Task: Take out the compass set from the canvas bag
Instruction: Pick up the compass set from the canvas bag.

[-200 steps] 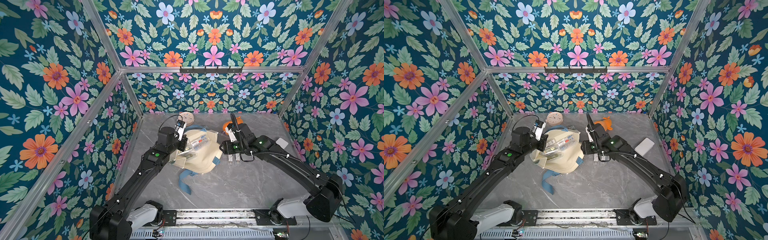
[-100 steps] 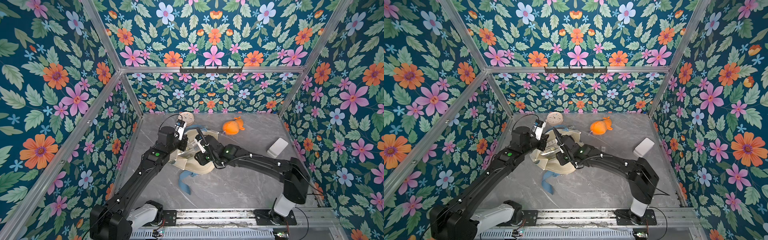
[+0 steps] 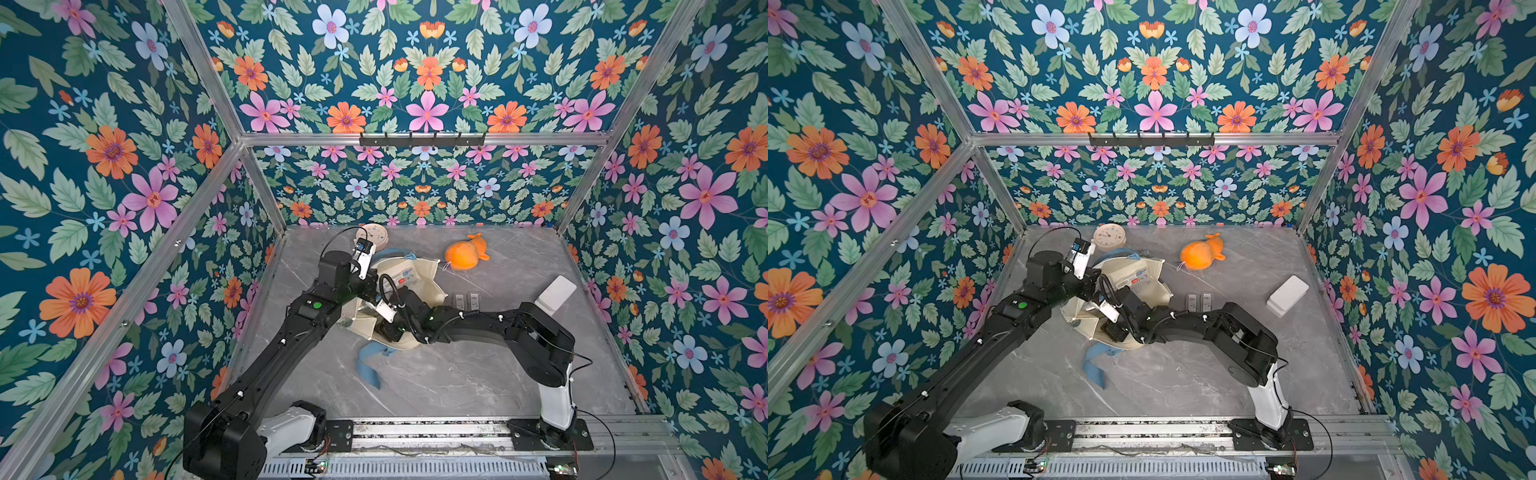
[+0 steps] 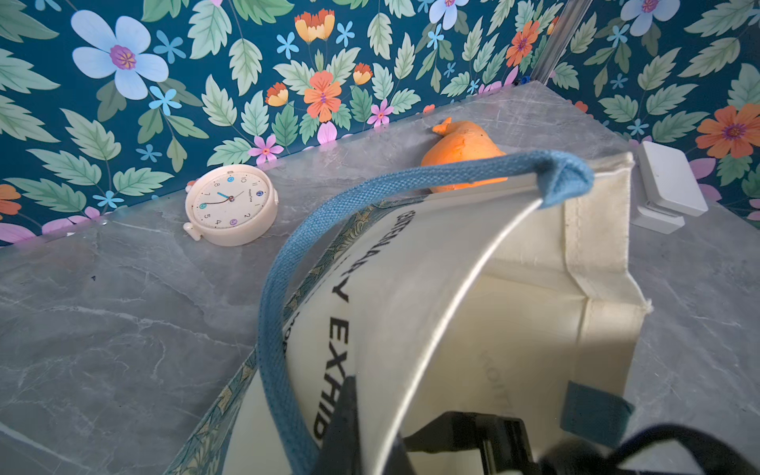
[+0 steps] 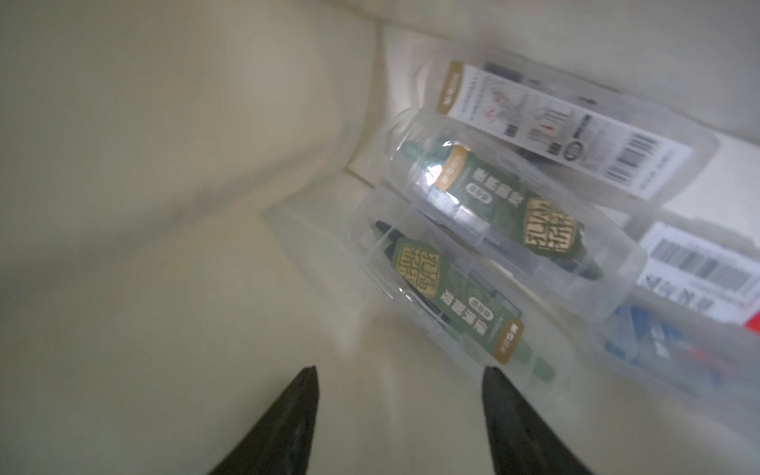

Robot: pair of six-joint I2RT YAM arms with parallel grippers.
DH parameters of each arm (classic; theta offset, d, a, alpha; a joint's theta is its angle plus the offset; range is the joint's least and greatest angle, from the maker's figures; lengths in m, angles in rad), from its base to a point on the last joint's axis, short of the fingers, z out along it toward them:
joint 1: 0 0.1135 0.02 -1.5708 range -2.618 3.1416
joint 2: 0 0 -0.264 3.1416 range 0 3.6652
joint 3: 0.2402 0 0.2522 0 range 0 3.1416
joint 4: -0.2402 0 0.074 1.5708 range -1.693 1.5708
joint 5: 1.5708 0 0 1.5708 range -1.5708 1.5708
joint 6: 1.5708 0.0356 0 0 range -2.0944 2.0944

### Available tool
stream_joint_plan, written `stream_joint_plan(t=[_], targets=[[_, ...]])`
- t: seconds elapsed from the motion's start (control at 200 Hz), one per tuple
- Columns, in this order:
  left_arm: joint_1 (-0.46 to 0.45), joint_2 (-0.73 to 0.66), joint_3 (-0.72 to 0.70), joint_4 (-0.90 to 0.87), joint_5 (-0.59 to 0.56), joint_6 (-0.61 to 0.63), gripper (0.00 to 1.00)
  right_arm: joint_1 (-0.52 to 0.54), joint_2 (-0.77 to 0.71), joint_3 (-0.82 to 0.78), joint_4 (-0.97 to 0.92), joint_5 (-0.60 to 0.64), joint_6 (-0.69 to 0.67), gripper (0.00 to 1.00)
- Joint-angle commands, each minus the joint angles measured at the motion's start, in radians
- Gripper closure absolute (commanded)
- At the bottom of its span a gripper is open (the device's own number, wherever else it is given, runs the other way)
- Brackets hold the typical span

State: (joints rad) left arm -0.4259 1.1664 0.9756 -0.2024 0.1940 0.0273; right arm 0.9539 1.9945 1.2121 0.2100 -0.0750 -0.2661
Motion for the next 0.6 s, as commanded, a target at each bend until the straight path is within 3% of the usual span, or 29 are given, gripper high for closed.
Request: stream_joint_plan(t=[0.0, 0.24, 0.595], targets=[[-0.001, -0.006, 0.009, 0.001, 0.024, 0.009, 1.0, -0.011, 0.032, -0.003, 0.276, -0.002, -0.444, 0.27], [-0.003, -0.02, -0.014, 0.009, 0.038, 0.008, 1.0, -0.033, 0.132, 0.11, 0.241, 0.0, -0.521, 0.25], [-0.003, -0.024, -0.032, 0.018, 0.069, 0.01, 1.0, -0.076, 0.3, 0.264, 0.135, 0.008, -0.438, 0.16]])
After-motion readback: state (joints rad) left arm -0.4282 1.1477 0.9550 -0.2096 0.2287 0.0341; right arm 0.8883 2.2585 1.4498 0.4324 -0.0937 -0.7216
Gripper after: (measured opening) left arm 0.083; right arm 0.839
